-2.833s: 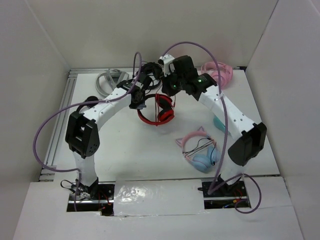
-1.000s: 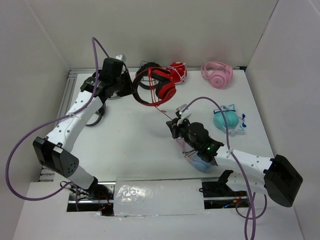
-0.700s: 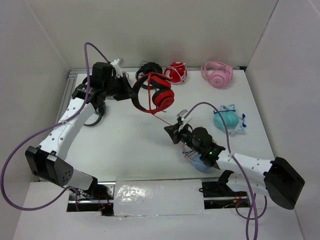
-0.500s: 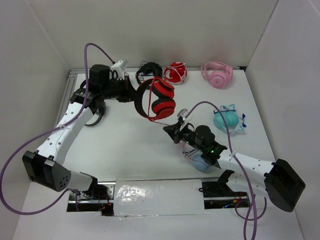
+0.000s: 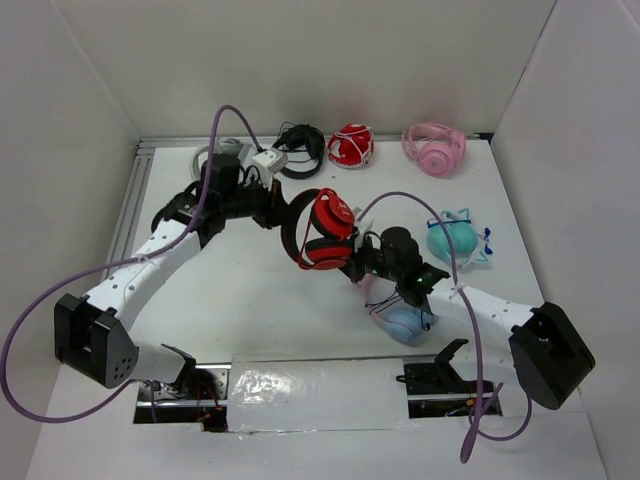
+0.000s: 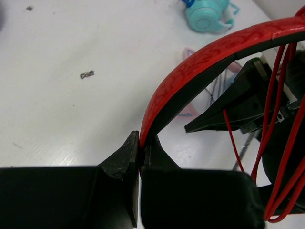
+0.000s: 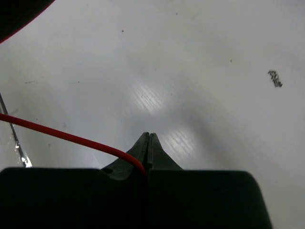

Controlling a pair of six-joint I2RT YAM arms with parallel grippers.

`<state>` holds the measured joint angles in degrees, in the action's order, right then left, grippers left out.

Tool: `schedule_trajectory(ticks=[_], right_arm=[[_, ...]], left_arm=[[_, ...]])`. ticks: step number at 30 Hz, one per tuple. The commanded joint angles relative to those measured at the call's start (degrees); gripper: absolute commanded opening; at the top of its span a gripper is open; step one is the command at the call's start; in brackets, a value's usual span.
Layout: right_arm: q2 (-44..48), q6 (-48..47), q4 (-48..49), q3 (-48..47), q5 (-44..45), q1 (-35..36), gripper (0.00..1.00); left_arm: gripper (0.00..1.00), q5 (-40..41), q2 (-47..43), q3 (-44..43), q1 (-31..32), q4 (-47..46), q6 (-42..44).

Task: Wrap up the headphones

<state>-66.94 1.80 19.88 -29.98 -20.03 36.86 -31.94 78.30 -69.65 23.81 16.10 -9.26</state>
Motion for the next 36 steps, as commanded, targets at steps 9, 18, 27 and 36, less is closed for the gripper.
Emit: schedule_trajectory(ticks=[9, 18, 27, 36], right_arm=[[-2.2, 7.4, -5.7, -4.7, -1.2, -1.7, 0.0], [-6.5, 7.7, -9.7, -9.7, -5.6, -5.2, 0.09], [-15.6, 5.8, -15.9, -21.7, -10.5, -11.6, 0.0], [-26.3, 0.7, -25.1, -30.8, -13.3, -21.2, 0.0]], left_arm=[[0.0, -5.0, -1.6, 9.3, 0.7, -6.5, 10.8], [0.0, -8.7, 0.1, 9.0, -3.0, -8.6, 15.4], [0.0, -5.8, 13.9, -5.1, -1.2, -4.3, 21.6], [0.0, 4.1, 40.0, -29.8, 2.5, 2.6, 25.9]])
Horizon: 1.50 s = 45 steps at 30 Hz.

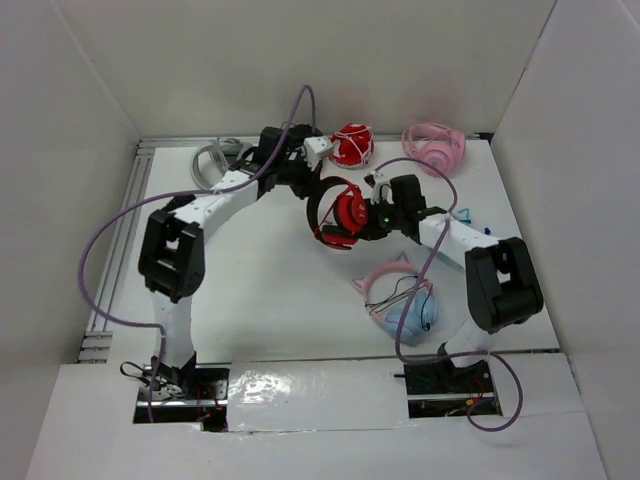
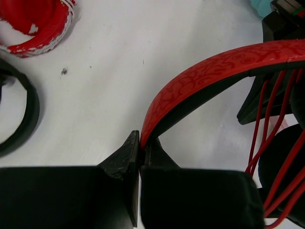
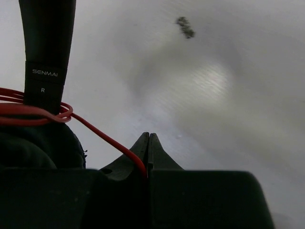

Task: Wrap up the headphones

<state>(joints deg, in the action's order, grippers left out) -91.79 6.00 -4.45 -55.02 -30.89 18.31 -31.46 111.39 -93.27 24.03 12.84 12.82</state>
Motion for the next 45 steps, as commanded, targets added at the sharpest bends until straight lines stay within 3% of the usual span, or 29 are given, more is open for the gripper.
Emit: schedule_trajectory(ticks=[1, 9, 13, 30, 32, 33, 45], right_arm=[[-2.7, -3.8, -1.5, -6.8, -2.3, -3.4, 0.0], [-16.2, -6.4, -14.7, -22.0, -1.5, -4.7, 0.0], [-17.5, -2.1, -18.9, -23.8, 4.3, -5.0, 0.01], [-26.9, 6.5, -25.0, -32.2, 0.6, -5.7, 0.04], [-27.1, 7.6, -24.8, -32.3, -0.3, -5.9, 0.04], [-27.2, 7.9, -24.9, -32.3, -1.3, -5.9, 0.04], [-30.4, 10.4, -30.4, -36.3, -0.5, -6.7, 0.05]], left_arm=[[0.0, 4.2, 8.6, -8.3, 2.4, 6.4, 3.9], [0.0, 8.5, 18.3, -17.2, 4.6, 4.6, 8.1], [0.0, 10.8, 22.9, -20.7, 4.5, 6.0, 10.7], [0.0, 12.0, 31.6, -25.2, 5.0, 6.5, 11.7], [0.09, 12.9, 32.6, -25.7, 4.9, 6.7, 11.4], [0.21, 13.4, 32.9, -25.8, 5.0, 6.5, 10.8], [0.73, 16.2, 31.1, -23.6, 5.0, 1.0, 9.1]])
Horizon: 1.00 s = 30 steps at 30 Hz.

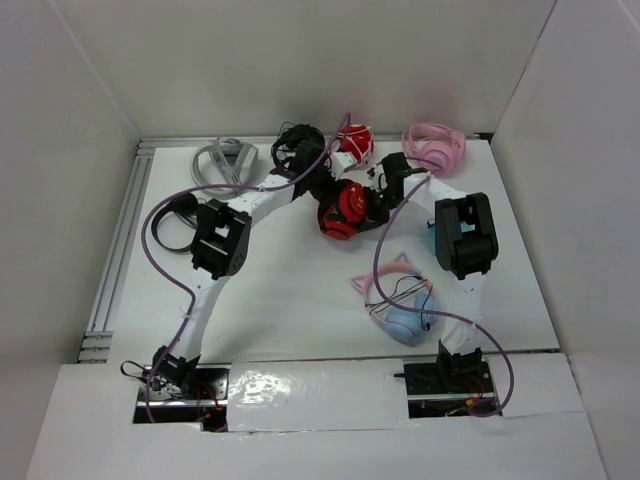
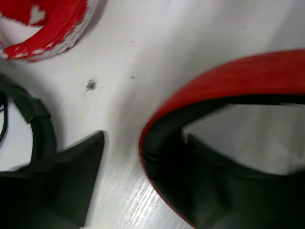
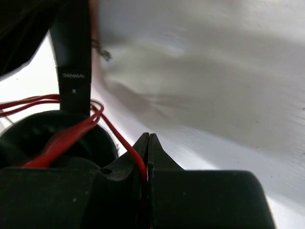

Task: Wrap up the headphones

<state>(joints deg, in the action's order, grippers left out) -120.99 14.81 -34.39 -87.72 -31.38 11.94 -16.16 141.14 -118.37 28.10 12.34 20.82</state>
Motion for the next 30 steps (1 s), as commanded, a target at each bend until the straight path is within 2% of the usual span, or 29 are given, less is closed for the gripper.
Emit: schedule_trajectory(ticks=[1, 2, 3, 7, 12, 21, 23, 27, 28, 29, 30], right_arm=[[-1.4, 1.5, -0.9, -3.7, 0.8, -0.5, 0.05], [-1.2, 1.5, -1.7, -3.5, 1.4, -0.7, 0.05], [-1.1, 1.7, -1.7, -3.2, 1.9, -0.8, 0.06], [0.2, 2.2, -1.0, -1.3, 2.2, -2.0, 0.09], [0.1, 2.3, -1.2, -1.3, 1.2, -2.4, 0.1], [-0.6, 3.1, -1.4, -1.5, -1.0, -3.7, 0.14], [-0.6, 3.2, -1.4, -1.4, -1.7, -4.0, 0.18], [0.0, 3.7, -1.4, -1.2, -1.1, -4.7, 0.21], [0.1, 3.5, -1.5, -1.1, -1.1, -4.7, 0.29], [0.4, 3.5, -1.6, -1.0, -1.1, -5.1, 0.3], [0.7, 3.3, -1.7, -0.8, -1.0, -5.4, 0.35]], left_arm=[[0.87, 1.4, 1.3, 1.5, 0.8, 1.3, 1.0], [0.97, 1.8, 1.2, 1.5, 0.8, 1.1, 0.8], [0.99, 2.4, 1.1, 1.5, 0.9, 1.0, 0.7], [0.99, 2.9, -1.6, 2.9, 0.6, 0.2, 0.3], [0.99, -0.7, -6.0, 5.5, 0.1, -0.2, -0.3], [0.99, 0.0, -7.5, 5.3, -1.5, 1.6, -2.3], [0.99, -1.8, -8.1, 5.2, -2.2, 1.7, -2.9], [0.99, -2.4, -8.6, 5.0, -2.4, 1.5, -2.7], [0.99, -2.6, -8.5, 4.7, -2.4, 1.5, -2.5], [0.99, -2.8, -8.5, 4.5, -2.4, 1.6, -2.4], [0.99, -3.0, -8.3, 4.4, -2.4, 1.6, -2.4]])
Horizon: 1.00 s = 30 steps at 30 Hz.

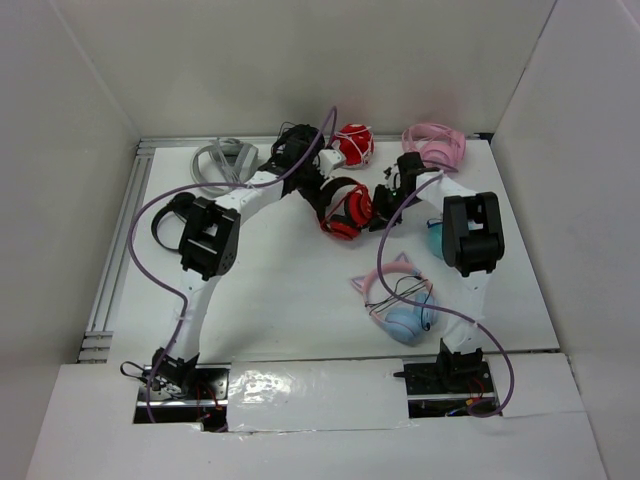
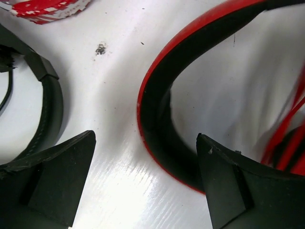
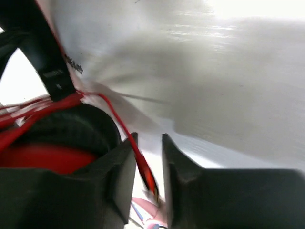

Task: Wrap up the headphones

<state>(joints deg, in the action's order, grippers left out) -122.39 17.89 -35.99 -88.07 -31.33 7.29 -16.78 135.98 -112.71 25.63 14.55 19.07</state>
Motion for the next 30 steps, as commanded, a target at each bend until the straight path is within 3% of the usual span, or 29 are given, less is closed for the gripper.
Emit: schedule_trajectory(ticks=[1, 16, 20, 26, 30], right_arm=[[2.5, 0.3, -0.1, -0.3, -0.8, -1.0, 0.39], [9.7, 0.2, 0.0, 5.2, 6.0, -5.6, 0.46], [14.4, 0.2, 0.0, 5.5, 10.1, -5.6, 0.47], [28.4, 1.2, 3.4, 8.9, 16.3, -5.7, 0.46], [44.8, 4.1, 9.7, 16.5, 19.1, -5.7, 0.56]], left_arm=[[0.99, -2.4, -3.2, -1.4, 0.1, -0.6, -0.7], [0.99, -2.3, -5.0, -1.7, -0.1, -2.2, -3.3], [0.99, -1.8, -7.4, -3.1, -0.6, -2.5, -8.0], [0.99, 7.0, -16.7, -5.1, -0.8, 3.5, -20.8], [0.99, 12.3, -28.4, 5.3, -0.7, 4.4, -30.7]])
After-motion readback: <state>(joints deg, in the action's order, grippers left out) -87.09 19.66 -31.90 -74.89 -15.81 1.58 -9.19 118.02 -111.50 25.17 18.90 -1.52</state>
